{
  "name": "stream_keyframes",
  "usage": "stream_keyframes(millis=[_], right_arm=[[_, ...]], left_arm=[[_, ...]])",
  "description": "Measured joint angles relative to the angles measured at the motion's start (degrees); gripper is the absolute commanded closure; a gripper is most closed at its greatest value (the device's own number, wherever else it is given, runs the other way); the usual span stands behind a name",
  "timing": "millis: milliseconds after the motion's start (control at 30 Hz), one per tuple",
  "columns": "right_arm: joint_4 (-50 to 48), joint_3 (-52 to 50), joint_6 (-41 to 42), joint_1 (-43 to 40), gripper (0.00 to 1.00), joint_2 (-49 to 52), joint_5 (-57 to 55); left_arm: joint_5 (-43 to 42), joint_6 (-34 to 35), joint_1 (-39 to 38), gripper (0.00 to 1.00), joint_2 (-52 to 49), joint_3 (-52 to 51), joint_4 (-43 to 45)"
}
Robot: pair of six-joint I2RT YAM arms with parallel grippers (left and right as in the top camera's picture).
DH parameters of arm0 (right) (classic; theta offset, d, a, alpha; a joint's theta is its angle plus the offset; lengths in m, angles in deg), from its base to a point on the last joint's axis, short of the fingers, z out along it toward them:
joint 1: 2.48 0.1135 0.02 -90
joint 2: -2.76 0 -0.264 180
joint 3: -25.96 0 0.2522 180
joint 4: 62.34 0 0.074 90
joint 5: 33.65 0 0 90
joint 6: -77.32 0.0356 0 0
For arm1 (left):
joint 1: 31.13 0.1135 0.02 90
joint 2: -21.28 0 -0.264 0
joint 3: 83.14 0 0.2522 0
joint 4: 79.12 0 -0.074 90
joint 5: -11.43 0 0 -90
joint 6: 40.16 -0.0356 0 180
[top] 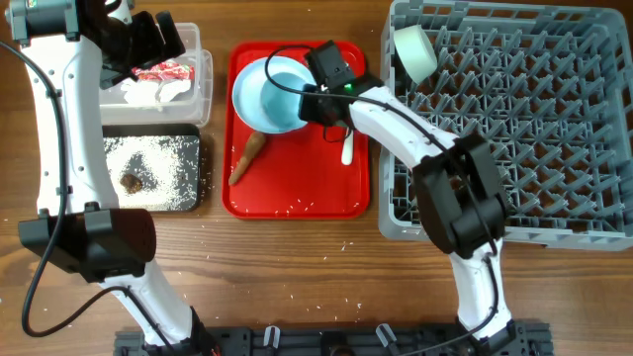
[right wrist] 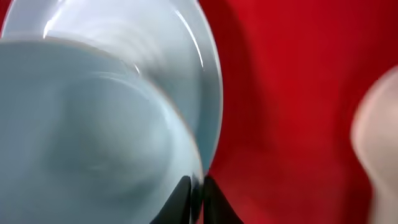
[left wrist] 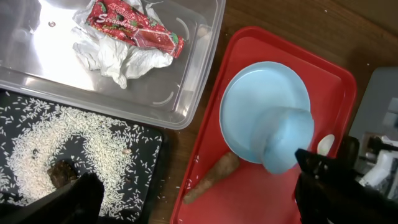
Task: Sort waste into correct bins and load items into the dishwasher rack
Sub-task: 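Reach the right gripper to the blue bowl on the plate and grasp, then carry the blue bowl right and set it in the dish rack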
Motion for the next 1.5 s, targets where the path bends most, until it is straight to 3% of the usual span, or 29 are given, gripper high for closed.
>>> stream_keyframes(millis=[133,233,267,333,367,433,500,933,1167,1500], right_arm=[[4.2,0.0,-5.2,-0.3,0.86,-3.7,0.2],[5.4,0.0,-9.5,-0.4,0.94,-7.1,1.4],[5.6,0.0,-10.3,-0.4,0.88,-8.2,1.6],[6.0,0.0,-11.3,-0.4,0.54,-9.8,1.7],[6.1,0.0,-11.0,-0.4,0.46,-10.3,1.4],[6.1,0.0,-10.1,-0.4,0.44,-10.3,0.2],[5.4,0.0,-8.4,-0.4,0.45,-10.2,-1.8],[-2.2,0.1,-5.0,-0.4,0.86,-0.7,-1.9],[-2.8,0.1,-1.4,-0.4,0.96,0.7,-0.9],[-0.2,0.7,0.2,-0.4,0.96,1.0,0.6]], left_arm=[[0.0,0.0,0.0,0.00,0.0,0.0,0.0],[0.0,0.0,0.0,0.00,0.0,0.0,0.0],[0.0,0.0,0.0,0.00,0.0,0.0,0.0],[0.0,0.0,0.0,0.00,0.0,0.0,0.0],[0.0,0.0,0.0,0.00,0.0,0.0,0.0],[0.0,0.0,0.0,0.00,0.0,0.0,0.0],[0.0,0.0,0.0,0.00,0.0,0.0,0.0],[0.0,0.0,0.0,0.00,0.0,0.0,0.0],[0.0,0.0,0.0,0.00,0.0,0.0,0.0],[0.0,0.0,0.0,0.00,0.0,0.0,0.0]])
